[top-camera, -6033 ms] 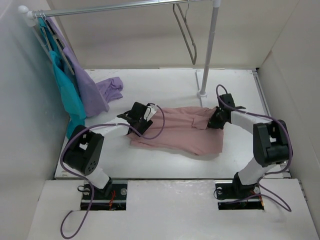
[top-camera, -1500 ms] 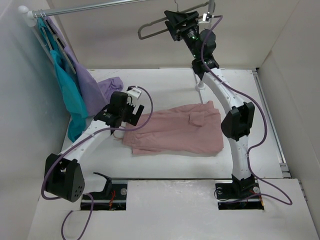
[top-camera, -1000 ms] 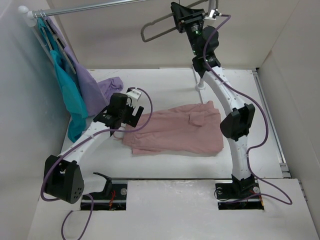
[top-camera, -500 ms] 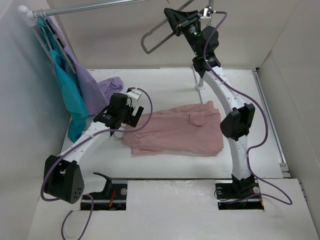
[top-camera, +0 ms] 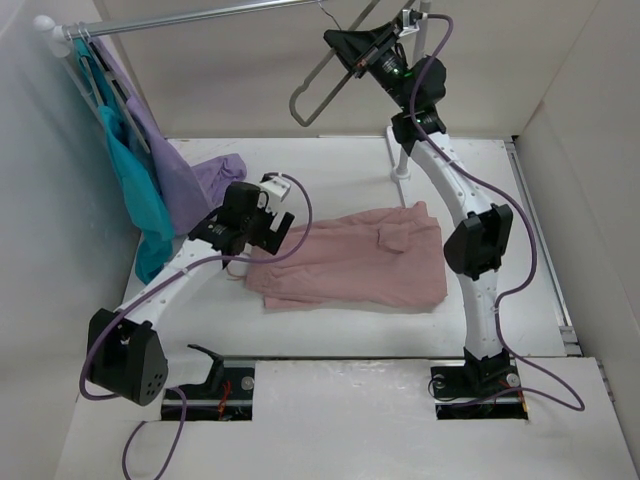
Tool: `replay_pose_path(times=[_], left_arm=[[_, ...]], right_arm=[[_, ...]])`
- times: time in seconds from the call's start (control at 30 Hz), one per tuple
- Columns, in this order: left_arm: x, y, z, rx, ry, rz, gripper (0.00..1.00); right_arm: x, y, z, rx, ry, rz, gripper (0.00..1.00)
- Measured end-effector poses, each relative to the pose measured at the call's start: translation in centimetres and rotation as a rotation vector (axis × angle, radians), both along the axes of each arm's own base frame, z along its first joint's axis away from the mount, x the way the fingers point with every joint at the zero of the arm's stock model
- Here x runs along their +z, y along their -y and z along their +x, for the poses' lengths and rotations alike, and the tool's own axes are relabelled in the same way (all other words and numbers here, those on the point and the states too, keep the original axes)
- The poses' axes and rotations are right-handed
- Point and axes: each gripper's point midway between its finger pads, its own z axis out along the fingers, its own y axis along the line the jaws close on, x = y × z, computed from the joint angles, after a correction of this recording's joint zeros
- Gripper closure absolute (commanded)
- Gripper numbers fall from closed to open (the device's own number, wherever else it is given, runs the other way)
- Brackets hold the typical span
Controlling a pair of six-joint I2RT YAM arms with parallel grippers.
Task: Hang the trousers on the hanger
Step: Pick up the hanger from the clothesline.
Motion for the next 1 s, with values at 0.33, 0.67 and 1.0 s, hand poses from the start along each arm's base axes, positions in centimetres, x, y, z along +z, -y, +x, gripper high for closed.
replay_pose_path(times=[0.33, 0.67, 1.0], left_arm=[[3.0, 2.4, 0.6, -0.082, -0.003, -0.079, 0.00], [2.1, 2.6, -0.2, -0.103, -0.056, -0.082, 0.00], [2.0, 2.7, -0.4, -0.109, -0.063, -0.085, 0.00]], right_arm=[[0.5, -0.5, -0.8, 0.047, 0.106, -0.006, 1.00], [2.7, 0.4, -1.4, 0.011, 0.230, 0.150, 1.00], [-0.3, -0.7, -1.8, 0.062, 0.177, 0.162, 1.00]])
